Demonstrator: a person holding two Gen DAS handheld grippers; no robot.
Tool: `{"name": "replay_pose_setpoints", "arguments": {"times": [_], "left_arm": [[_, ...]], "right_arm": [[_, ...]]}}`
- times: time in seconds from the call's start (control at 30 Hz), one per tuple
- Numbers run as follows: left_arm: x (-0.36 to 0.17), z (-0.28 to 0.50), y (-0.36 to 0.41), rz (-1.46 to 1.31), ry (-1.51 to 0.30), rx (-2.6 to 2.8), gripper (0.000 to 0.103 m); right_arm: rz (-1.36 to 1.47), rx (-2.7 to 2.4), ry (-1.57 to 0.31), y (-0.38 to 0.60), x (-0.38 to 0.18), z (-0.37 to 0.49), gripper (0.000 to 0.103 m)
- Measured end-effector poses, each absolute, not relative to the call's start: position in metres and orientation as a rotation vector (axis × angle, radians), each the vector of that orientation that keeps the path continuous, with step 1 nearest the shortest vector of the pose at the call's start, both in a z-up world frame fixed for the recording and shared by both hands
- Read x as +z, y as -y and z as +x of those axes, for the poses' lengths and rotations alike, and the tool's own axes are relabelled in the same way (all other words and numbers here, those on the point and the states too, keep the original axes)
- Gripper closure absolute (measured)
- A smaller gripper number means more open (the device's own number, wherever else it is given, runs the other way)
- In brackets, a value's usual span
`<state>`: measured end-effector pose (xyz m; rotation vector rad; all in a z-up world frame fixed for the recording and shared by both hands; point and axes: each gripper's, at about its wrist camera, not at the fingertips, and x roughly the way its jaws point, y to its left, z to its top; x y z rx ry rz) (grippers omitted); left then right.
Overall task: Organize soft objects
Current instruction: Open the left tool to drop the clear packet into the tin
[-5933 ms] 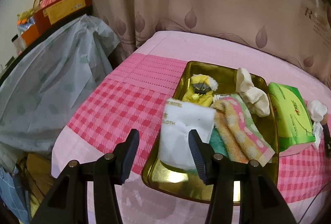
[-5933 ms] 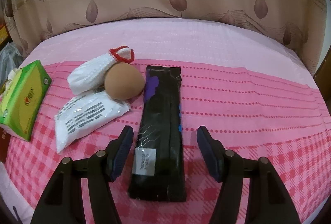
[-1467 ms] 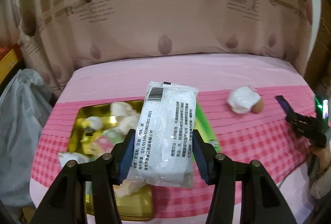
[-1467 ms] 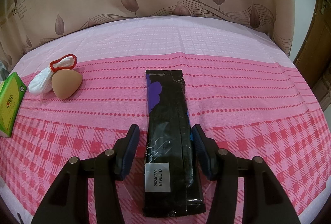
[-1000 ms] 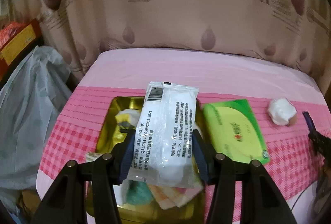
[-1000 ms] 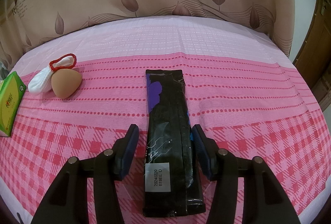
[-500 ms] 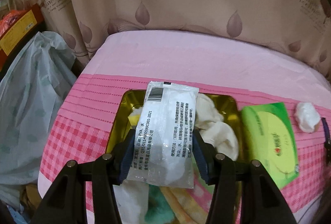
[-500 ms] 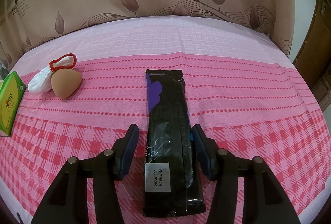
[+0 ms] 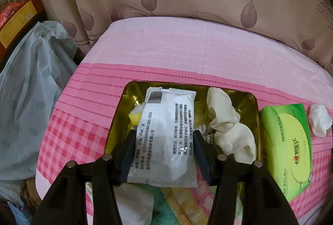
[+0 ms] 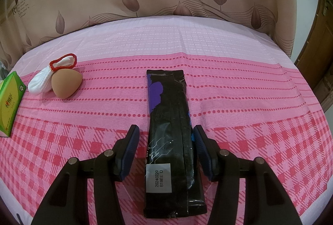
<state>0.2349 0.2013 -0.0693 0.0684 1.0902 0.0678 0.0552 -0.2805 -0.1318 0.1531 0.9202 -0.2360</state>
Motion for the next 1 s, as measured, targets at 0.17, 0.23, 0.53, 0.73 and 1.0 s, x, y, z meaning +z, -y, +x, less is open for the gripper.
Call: {"name": "replay_pose_setpoints", "arguments": {"times": [0.17, 0.23, 0.53, 0.73, 1.0], "left_arm": [[-0.064, 0.232, -0.205, 0.048, -1.097, 0.072, 0.044], [-0.059, 0.228, -0.204, 0.047, -1.086, 0.072, 0.044], [-0.028, 0.181, -0.193, 0.061, -0.989, 0.052, 0.044], [-0.022, 0.141, -0.185, 0.101, -0.934, 0.049, 0.044], [-0.028, 0.103, -0.192, 0.113, -0.901, 0.063, 0.044]], "right_arm": [[0.153, -0.236, -0.92, 0.279, -0.132, 0.056, 0.052], [0.153, -0.236, -0.92, 0.279, -0.132, 0.056, 0.052], [0.151, -0.226, -0.922, 0.28, -0.132, 0.056, 0.049], [0.147, -0.227, -0.923, 0.28, -0.132, 0.056, 0.049], [0.127, -0.22, -0.919, 0.277, -0.131, 0.056, 0.061]]}}
